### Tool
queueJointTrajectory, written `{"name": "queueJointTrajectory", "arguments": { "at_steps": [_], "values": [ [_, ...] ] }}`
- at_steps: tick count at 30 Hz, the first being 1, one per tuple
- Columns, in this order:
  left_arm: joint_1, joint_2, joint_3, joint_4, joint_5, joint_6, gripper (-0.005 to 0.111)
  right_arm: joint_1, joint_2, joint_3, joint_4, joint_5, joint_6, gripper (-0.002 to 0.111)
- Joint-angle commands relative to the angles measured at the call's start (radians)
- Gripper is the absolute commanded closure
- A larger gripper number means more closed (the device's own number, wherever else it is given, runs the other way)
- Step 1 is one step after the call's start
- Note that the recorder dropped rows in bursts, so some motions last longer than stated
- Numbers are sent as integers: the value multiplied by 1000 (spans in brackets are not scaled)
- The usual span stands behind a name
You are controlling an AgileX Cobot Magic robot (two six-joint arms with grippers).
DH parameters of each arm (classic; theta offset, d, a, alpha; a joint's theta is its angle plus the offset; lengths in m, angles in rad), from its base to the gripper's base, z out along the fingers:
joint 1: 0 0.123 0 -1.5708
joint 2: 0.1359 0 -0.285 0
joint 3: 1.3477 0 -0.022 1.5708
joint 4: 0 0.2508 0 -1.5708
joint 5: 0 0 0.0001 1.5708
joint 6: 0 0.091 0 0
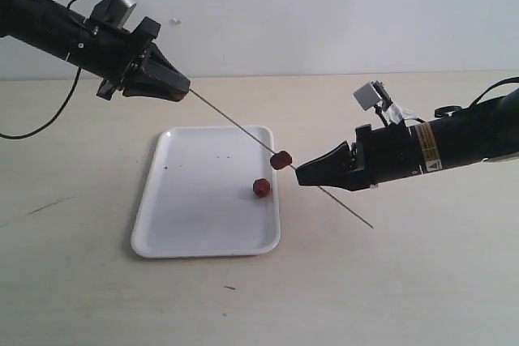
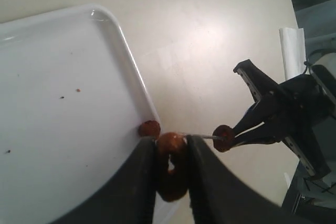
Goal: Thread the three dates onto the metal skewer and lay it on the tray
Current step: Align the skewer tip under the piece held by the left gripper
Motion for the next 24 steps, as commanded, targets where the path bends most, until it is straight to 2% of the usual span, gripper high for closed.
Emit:
{"name": "queueJointTrajectory", "arguments": {
  "at_steps": [1,5,24],
  "values": [
    [-3,-12,1,-18,1,-4,86,-7,-1,-5,5,-45,-14,108],
    [-3,-12,1,-65,1,0,86,-7,-1,-5,-13,-45,-10,108],
    [5,-12,-1,-65,1,6,86,-7,12,-3,-16,-35,18,108]
  ]
}}
